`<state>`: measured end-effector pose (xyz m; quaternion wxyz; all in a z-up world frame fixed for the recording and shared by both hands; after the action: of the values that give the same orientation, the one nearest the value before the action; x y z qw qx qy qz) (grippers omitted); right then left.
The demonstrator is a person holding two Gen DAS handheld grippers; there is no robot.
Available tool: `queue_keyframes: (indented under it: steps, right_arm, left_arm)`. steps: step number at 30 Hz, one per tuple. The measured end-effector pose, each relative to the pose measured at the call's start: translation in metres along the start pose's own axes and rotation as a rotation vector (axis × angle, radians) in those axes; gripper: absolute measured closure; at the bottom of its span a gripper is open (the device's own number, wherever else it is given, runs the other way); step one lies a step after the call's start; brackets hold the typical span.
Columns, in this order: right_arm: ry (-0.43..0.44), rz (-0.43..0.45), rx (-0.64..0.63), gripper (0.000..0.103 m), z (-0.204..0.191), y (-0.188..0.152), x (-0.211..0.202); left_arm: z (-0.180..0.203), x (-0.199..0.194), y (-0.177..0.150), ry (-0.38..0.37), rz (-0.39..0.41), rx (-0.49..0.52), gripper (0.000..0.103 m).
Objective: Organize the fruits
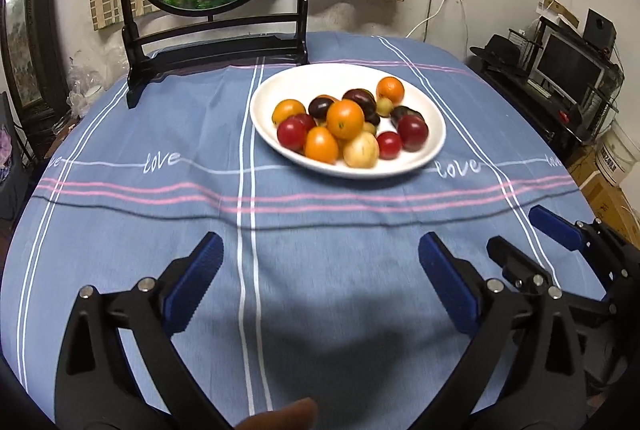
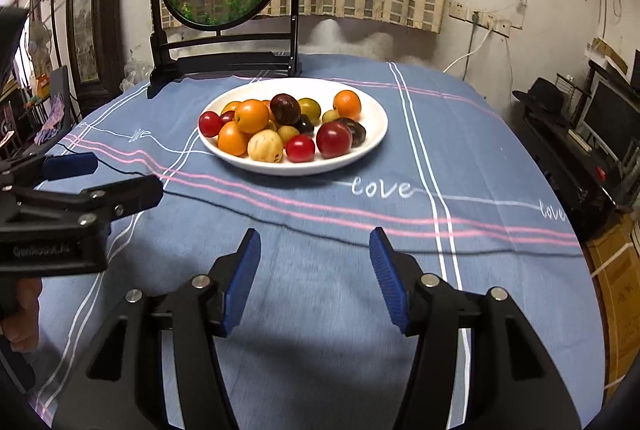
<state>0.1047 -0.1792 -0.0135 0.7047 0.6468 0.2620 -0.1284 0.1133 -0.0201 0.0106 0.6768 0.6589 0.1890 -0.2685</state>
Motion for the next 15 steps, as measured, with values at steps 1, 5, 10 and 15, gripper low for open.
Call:
queue_keyframes:
  steps: [1, 5, 10, 15]
  right_arm:
    - [-0.003, 0.002, 0.004, 0.046, 0.0, -0.002, -0.002]
    - [-0.016, 0.0, 0.022, 0.046, 0.006, -0.011, -0.007]
    - [-0.028, -0.013, 0.043, 0.046, 0.011, -0.017, -0.008]
    - [-0.024, -0.03, 0.048, 0.046, 0.011, -0.021, -0.002]
  left_arm:
    - [0.0, -0.004, -0.004, 0.001, -0.001, 0.003, 0.003]
    - [-0.003, -0.009, -0.014, 0.021, 0.004, 0.007, 0.002]
    - [-0.007, -0.01, -0.024, 0.028, -0.004, 0.008, 0.002]
    - [-0.007, -0.005, -0.03, 0.028, -0.014, 0.022, 0.002]
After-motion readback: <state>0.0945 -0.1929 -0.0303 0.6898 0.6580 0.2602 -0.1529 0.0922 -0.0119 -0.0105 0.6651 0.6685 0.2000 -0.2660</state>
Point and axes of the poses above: each gripper's, at about its wrist camera, not at the fingertips, and x roughly the way its jaws point, z to its right, y to its top, the point moved 2 cm from there along x, roughly the way its jaws point, and after that the axes turned 8 degrees about z, right-handed, at the moved point
